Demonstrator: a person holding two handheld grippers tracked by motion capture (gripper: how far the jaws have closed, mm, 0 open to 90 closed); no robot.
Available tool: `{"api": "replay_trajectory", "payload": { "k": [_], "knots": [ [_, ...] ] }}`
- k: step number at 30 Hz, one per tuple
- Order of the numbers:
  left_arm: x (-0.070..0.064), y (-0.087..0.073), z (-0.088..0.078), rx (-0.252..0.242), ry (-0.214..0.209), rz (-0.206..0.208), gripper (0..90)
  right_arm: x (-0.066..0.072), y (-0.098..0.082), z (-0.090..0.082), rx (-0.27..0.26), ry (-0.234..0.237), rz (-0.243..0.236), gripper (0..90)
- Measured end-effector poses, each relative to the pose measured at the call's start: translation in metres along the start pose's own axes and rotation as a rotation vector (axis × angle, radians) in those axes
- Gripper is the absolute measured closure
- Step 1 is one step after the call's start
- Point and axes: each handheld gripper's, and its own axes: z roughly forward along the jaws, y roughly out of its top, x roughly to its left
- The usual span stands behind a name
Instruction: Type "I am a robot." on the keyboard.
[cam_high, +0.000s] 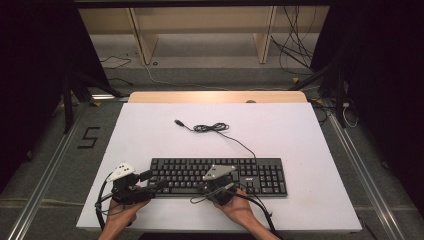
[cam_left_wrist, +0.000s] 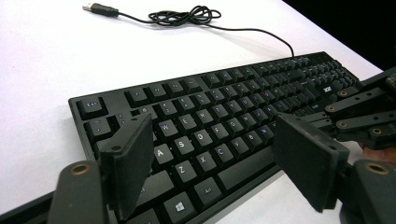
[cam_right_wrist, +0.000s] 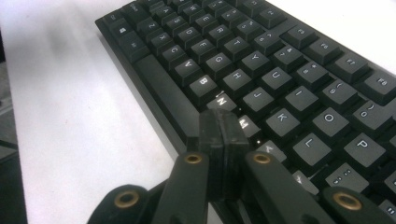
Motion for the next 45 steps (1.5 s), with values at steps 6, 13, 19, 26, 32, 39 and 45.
{"api": "replay_trajectory", "payload": {
  "k": [6,13,19,26,32,39,45],
  "knots": [
    [0.001,0.0,0.0,0.001,0.004,-0.001,28.8,0.0,0.0,0.0,0.0,0.0,0.01,90.0],
    [0.004,0.0,0.0,0.001,0.014,-0.006,29.0,-0.005,0.002,-0.011,-0.06,0.019,0.05,86.9],
    [0.003,0.001,0.001,0.002,0.011,-0.004,29.6,-0.015,0.001,-0.024,-0.107,0.019,0.101,75.1],
    [0.0,0.003,0.006,0.015,0.01,0.014,34.7,-0.026,-0.002,-0.043,-0.141,0.009,0.148,55.1],
    [-0.002,0.008,0.017,0.029,-0.023,0.021,44.0,-0.032,-0.003,-0.054,-0.161,-0.01,0.164,45.7],
    [-0.006,0.015,0.029,0.062,-0.031,0.044,57.1,-0.034,-0.007,-0.065,-0.191,-0.023,0.167,40.3],
    [-0.006,0.021,0.047,0.105,-0.027,0.072,67.8,-0.033,-0.01,-0.07,-0.199,-0.027,0.162,37.8]
  ]
}}
